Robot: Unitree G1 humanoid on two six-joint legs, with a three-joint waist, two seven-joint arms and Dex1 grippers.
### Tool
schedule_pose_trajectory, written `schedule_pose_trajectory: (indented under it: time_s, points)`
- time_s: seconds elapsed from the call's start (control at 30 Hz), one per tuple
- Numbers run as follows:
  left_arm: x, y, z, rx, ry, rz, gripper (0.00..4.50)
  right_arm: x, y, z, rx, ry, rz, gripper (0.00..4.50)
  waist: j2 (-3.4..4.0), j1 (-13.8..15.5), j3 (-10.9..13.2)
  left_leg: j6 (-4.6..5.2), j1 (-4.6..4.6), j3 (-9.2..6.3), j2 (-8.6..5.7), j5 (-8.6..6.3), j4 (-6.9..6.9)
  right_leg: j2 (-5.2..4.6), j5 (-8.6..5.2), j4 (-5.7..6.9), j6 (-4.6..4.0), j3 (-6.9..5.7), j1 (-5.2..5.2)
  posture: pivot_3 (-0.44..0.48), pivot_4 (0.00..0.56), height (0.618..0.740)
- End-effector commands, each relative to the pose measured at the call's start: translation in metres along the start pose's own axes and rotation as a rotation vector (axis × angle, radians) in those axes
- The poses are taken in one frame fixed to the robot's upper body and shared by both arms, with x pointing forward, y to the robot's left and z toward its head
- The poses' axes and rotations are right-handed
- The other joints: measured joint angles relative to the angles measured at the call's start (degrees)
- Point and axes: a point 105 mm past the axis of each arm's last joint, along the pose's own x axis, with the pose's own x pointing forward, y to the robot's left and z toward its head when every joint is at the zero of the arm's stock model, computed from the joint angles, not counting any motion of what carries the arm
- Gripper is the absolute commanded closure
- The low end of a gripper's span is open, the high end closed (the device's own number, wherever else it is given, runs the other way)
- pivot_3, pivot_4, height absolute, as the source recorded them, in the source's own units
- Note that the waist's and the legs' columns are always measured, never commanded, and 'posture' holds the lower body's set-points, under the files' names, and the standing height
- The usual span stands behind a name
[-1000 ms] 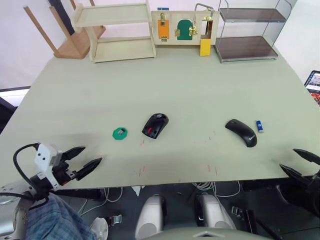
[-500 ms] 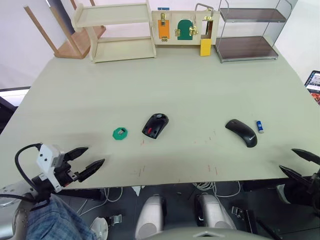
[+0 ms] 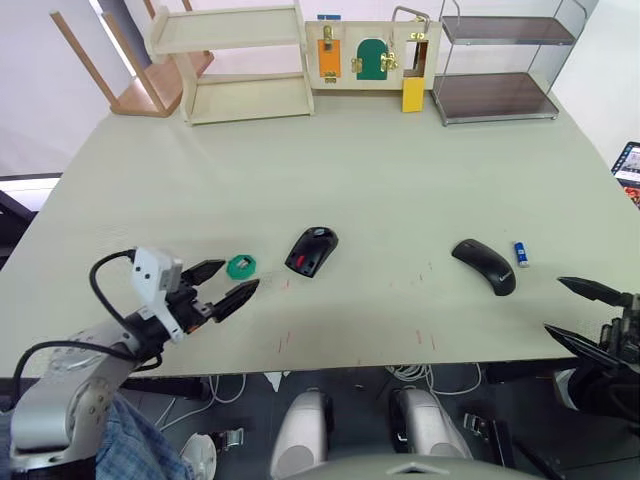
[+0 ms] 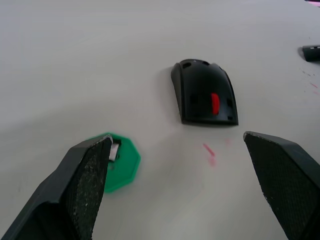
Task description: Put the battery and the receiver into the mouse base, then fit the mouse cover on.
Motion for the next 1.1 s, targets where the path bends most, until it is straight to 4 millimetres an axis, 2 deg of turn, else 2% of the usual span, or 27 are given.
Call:
schedule_pose_trajectory:
  time_s: [0.03, 0.33, 0.53, 0.73, 0.93, 1.1]
  points:
    - [0.016, -0.014, 0.010, 0.033, -0.023, -0.008, 0.00, 0.001, 0.004, 0.011, -0.020, -0.032, 0.059, 0.04, 0.00, 0.0, 0.0, 0.00, 0.00, 0.00, -0.01, 0.00, 0.01, 0.01, 0.00, 0.00, 0.00, 0.00, 0.00, 0.000, 0.150, 0.740]
    - [0.069, -0.034, 0.021, 0.032, -0.086, 0.110, 0.00, 0.001, 0.004, 0.007, -0.024, -0.013, 0.069, 0.04, 0.01, -0.1, 0.0, 0.00, 0.00, -0.10, -0.05, 0.00, 0.12, 0.08, 0.09, 0.09, 0.13, 0.01, 0.05, 0.000, 0.150, 0.740]
    - [0.093, -0.047, 0.014, 0.013, -0.064, 0.137, 0.00, -0.003, -0.001, 0.006, -0.031, -0.024, 0.029, 0.04, 0.02, -0.1, 0.0, 0.00, -0.02, -0.14, -0.06, 0.01, 0.21, 0.11, 0.15, 0.12, 0.23, 0.01, 0.08, 0.000, 0.150, 0.740]
    - [0.101, -0.032, 0.007, 0.031, -0.029, 0.221, 0.00, -0.007, 0.000, 0.004, -0.033, -0.001, 0.026, 0.04, 0.02, -0.1, 0.0, 0.00, -0.04, -0.19, -0.06, 0.00, 0.26, 0.14, 0.15, 0.14, 0.22, -0.02, 0.09, 0.000, 0.150, 0.740]
    - [0.105, -0.033, -0.002, 0.046, 0.013, 0.191, 0.00, -0.010, 0.000, 0.003, -0.036, 0.002, 0.019, 0.04, 0.03, 0.0, 0.0, 0.00, -0.05, -0.19, -0.07, 0.01, 0.30, 0.12, 0.13, 0.14, 0.20, -0.02, 0.10, 0.000, 0.150, 0.740]
    - [0.111, -0.033, -0.003, 0.052, 0.016, 0.175, 0.00, -0.010, 0.000, 0.002, -0.036, 0.001, 0.015, 0.04, 0.05, 0.1, 0.0, 0.00, -0.05, -0.20, -0.07, 0.00, 0.34, 0.12, 0.13, 0.14, 0.19, -0.04, 0.12, 0.000, 0.150, 0.740]
